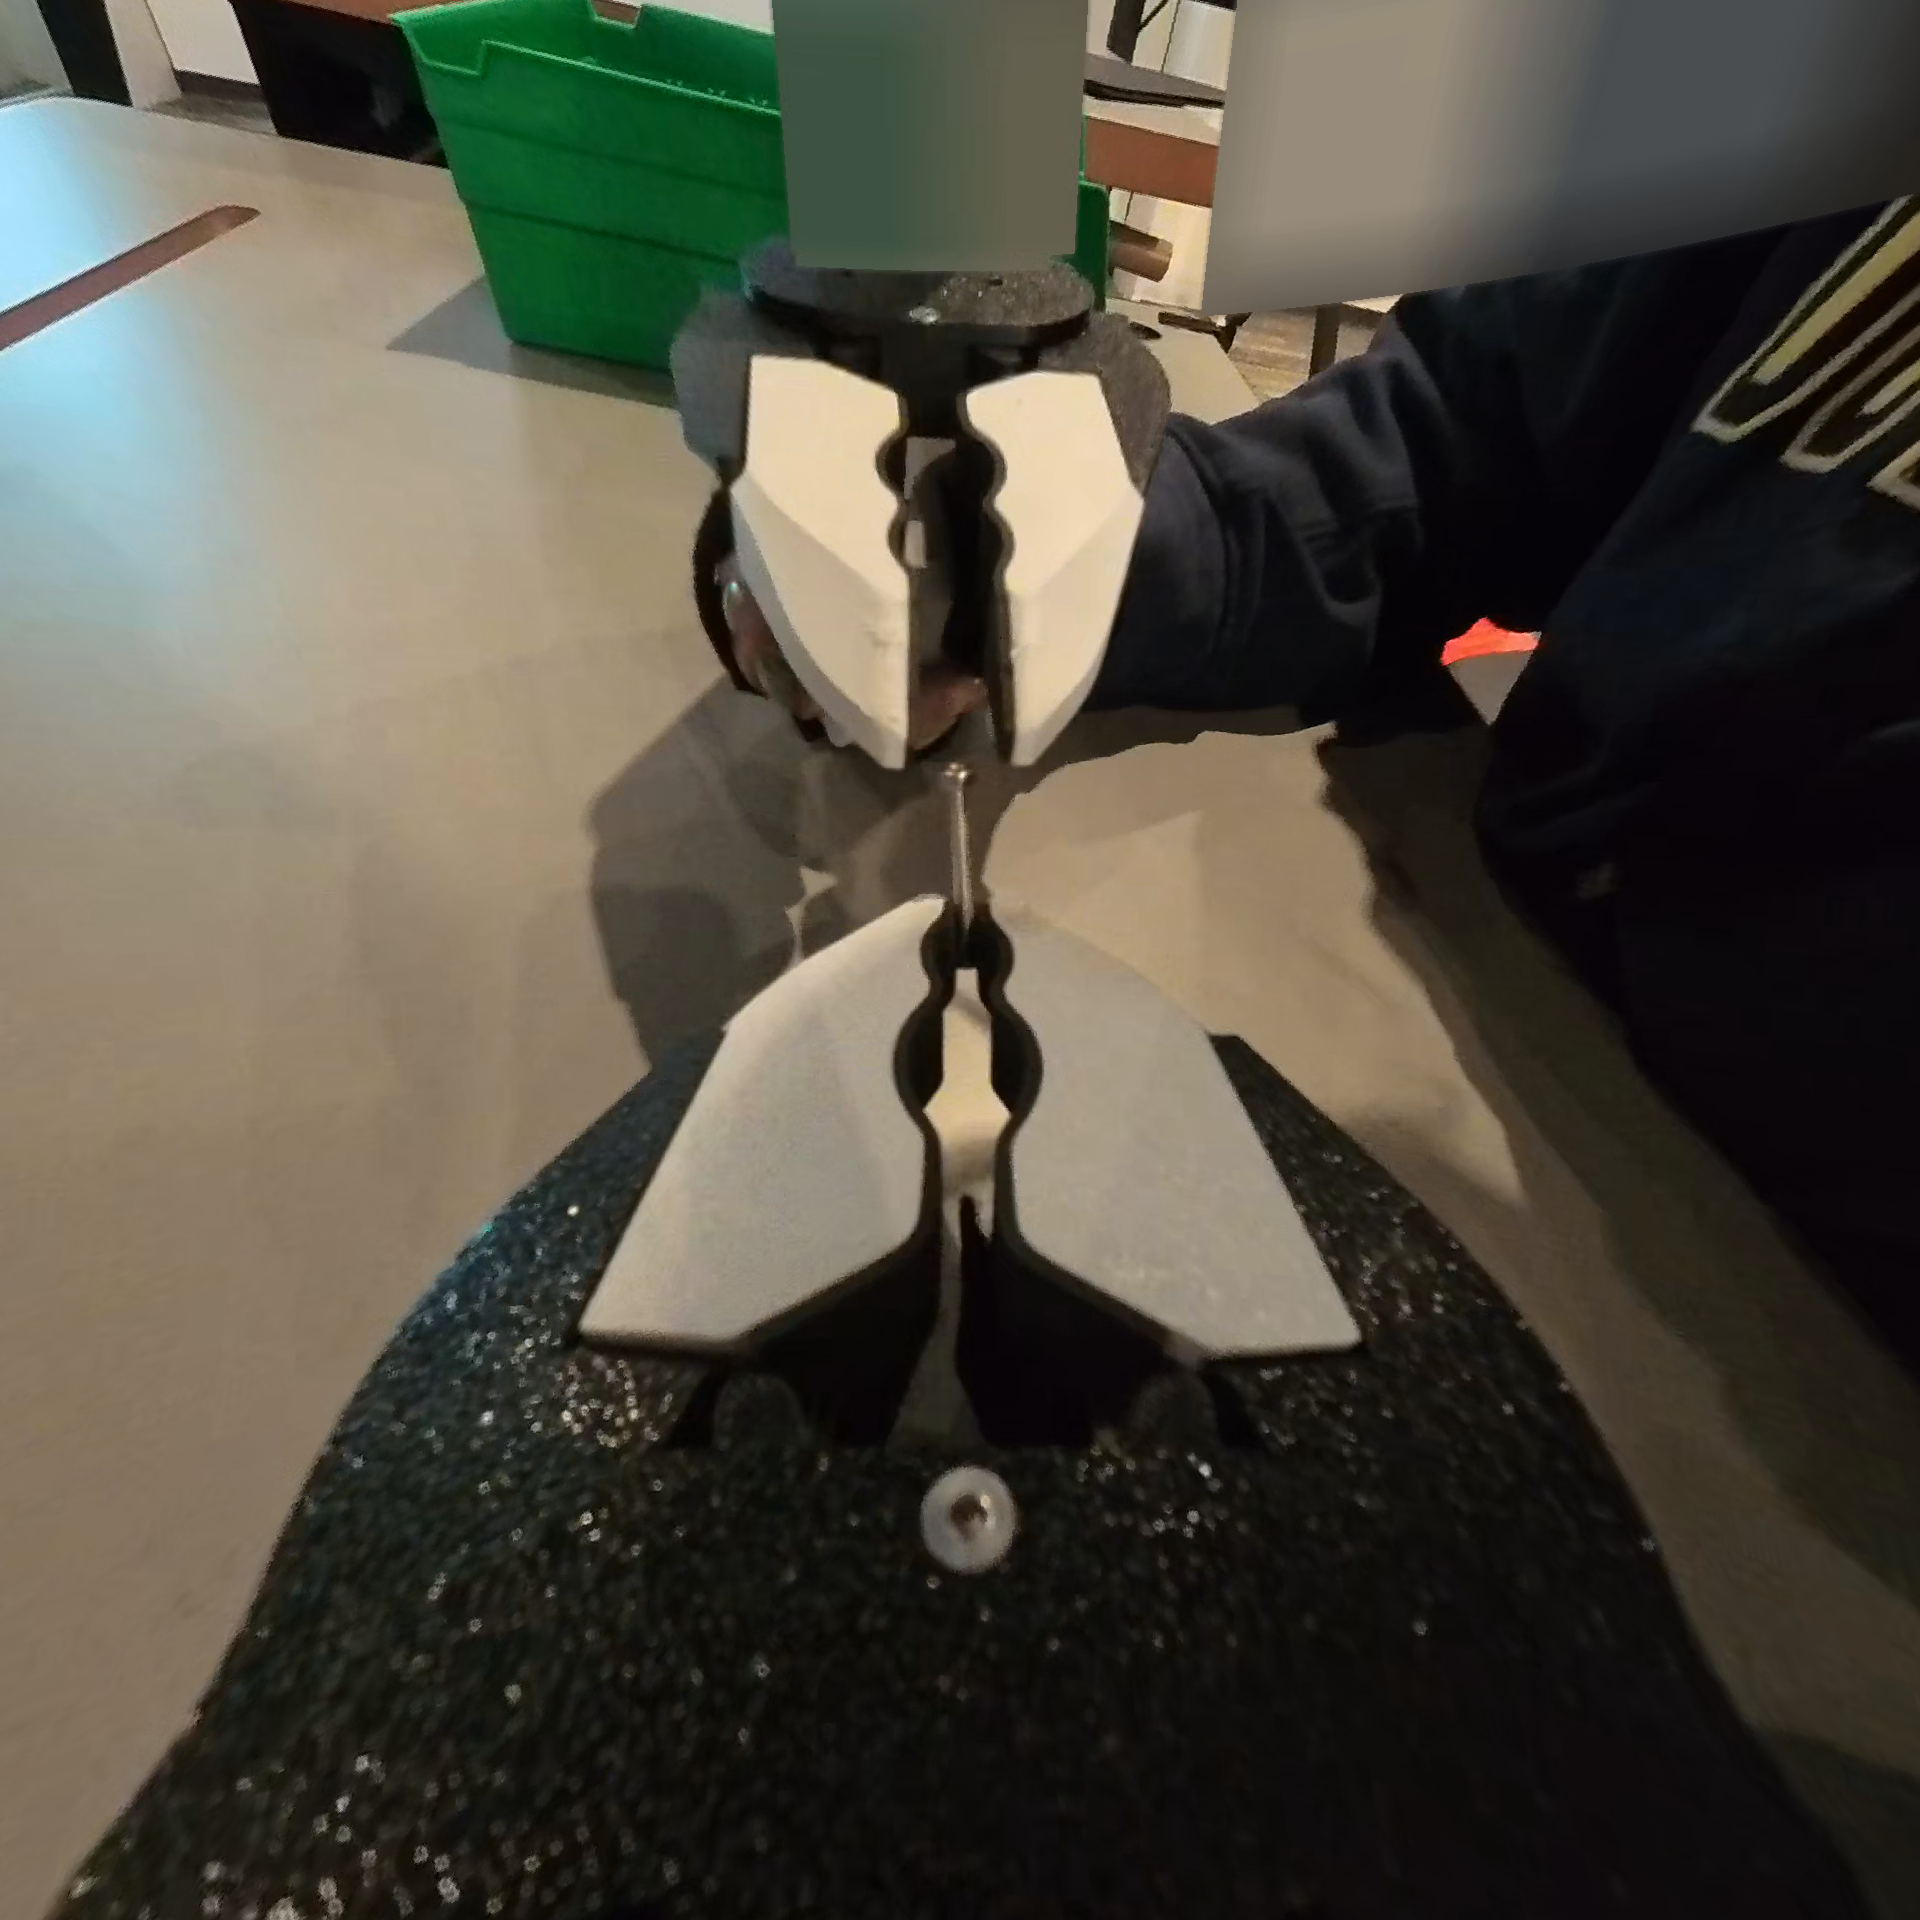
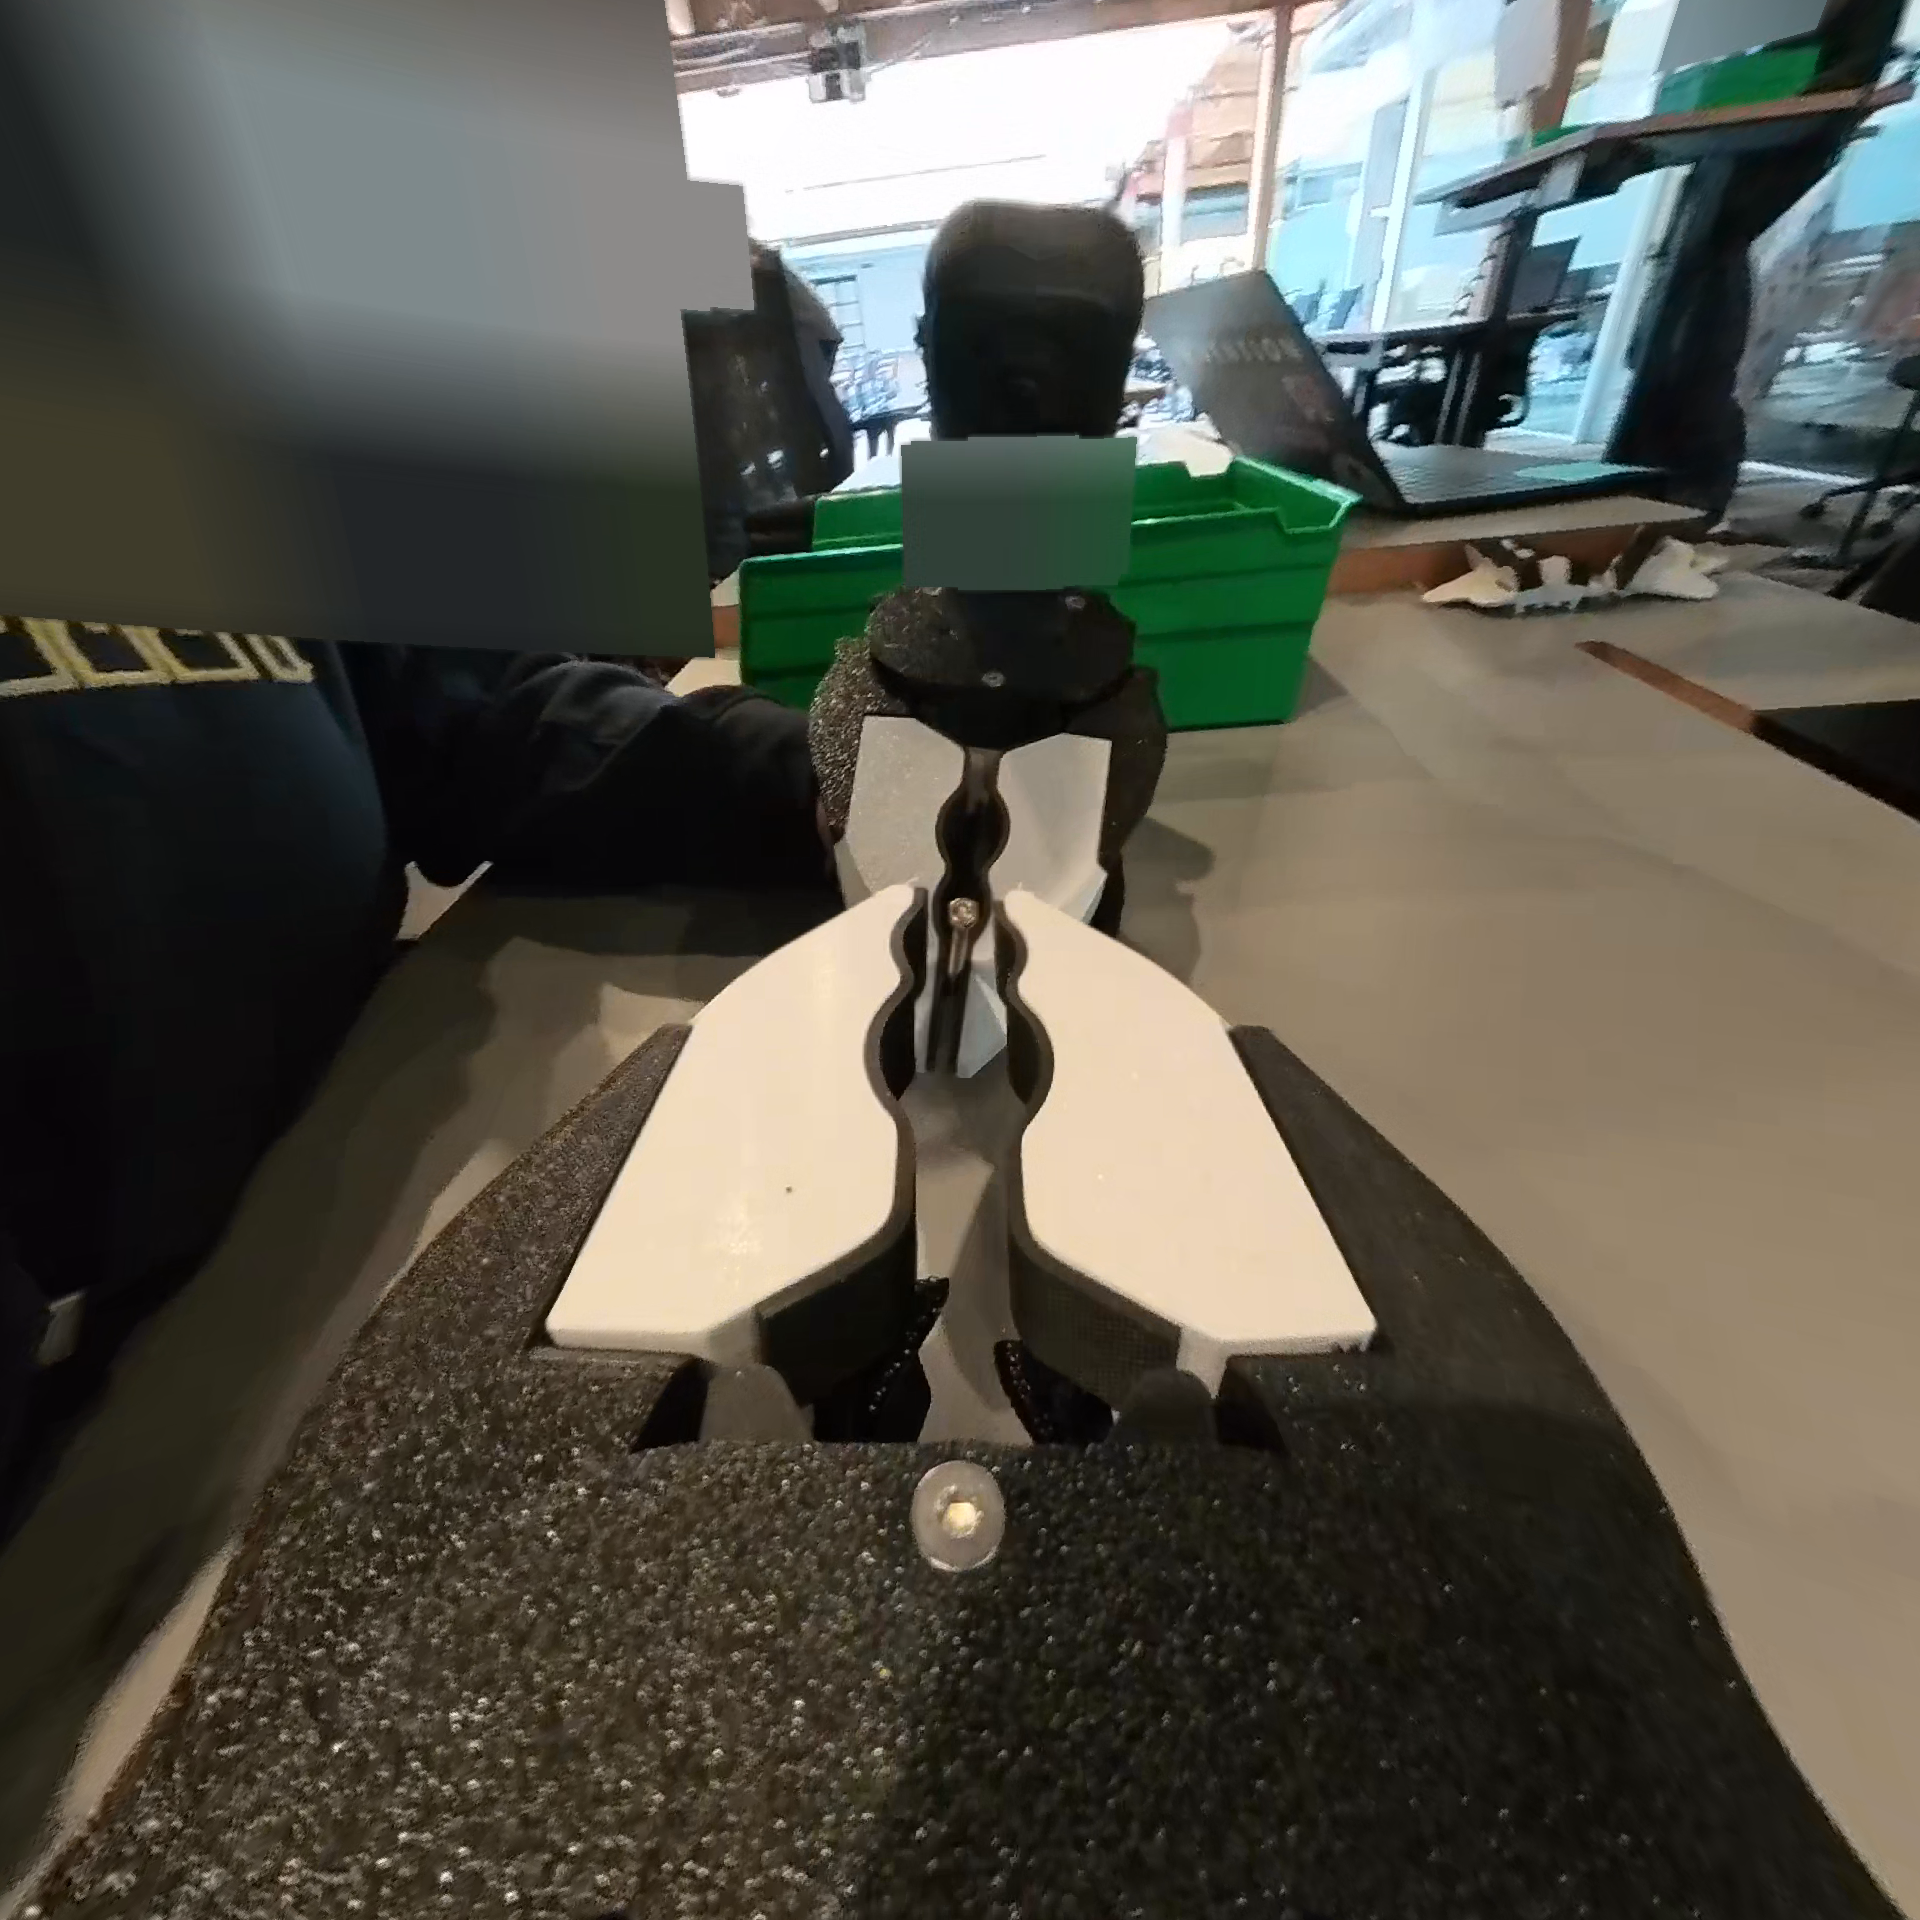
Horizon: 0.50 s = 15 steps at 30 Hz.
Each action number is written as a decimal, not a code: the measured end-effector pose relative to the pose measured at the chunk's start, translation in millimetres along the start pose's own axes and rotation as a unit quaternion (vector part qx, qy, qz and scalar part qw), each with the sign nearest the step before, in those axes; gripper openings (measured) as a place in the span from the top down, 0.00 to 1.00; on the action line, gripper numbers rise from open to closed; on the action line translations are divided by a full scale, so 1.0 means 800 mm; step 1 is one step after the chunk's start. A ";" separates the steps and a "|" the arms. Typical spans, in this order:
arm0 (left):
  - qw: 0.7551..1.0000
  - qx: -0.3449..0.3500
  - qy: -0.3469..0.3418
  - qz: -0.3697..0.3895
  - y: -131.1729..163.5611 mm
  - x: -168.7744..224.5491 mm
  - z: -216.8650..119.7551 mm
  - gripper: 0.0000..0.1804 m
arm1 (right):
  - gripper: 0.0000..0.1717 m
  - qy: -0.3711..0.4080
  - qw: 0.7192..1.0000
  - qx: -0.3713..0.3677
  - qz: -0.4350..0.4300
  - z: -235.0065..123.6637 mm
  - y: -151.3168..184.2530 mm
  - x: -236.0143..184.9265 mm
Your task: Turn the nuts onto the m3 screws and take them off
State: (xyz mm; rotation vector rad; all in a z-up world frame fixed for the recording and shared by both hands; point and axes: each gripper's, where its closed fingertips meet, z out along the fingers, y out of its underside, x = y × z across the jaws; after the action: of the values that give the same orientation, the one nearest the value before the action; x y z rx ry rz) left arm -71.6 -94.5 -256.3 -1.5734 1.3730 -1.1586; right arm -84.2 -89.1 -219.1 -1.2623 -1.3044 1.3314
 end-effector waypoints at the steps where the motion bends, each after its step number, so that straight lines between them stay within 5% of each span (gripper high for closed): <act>1: 1.000 0.000 0.002 0.001 0.000 0.001 0.000 0.99 | 0.93 -0.003 1.000 -0.003 0.001 0.001 0.001 0.000; 15: 1.000 0.001 0.000 0.000 -0.001 0.000 0.001 0.99 | 0.97 0.000 1.000 -0.006 0.000 0.001 0.003 0.000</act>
State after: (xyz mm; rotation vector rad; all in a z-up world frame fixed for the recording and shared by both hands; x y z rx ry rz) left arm -71.1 -94.2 -256.1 -1.5721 1.3718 -1.1585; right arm -85.1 -89.3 -221.3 -1.2702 -1.3141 1.3259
